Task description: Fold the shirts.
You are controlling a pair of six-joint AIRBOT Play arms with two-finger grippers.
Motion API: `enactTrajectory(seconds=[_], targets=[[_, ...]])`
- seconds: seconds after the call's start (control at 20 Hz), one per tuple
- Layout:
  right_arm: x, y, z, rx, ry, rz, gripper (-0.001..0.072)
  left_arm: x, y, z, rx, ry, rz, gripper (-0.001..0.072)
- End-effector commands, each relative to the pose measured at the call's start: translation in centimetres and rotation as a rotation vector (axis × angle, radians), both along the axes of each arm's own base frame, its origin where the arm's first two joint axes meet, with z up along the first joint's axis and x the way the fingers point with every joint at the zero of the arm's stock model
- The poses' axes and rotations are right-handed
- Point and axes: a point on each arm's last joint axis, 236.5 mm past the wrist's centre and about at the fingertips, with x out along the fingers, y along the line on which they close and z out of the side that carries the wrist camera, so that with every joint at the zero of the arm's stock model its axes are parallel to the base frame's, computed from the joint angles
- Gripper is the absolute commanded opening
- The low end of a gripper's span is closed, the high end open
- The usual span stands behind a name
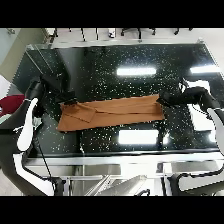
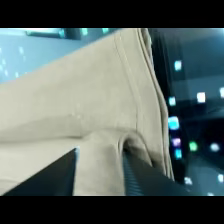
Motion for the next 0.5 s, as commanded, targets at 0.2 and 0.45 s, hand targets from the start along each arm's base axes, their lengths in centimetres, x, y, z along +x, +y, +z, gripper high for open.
enactTrajectory(seconds=[0.2,0.45], targets=[[-0.4,-3.7,-0.8,-0.128,0.023,0.068,0.0652,-0.4,0.9,3.3,-0.012,0.088,-0.007,0.0695],[-2.1,-1.5,-3.6,0.007,0.125,0.134,0.0643,-0.1,1.6,8.8,-0.018,0.063,0.001,0.0694]])
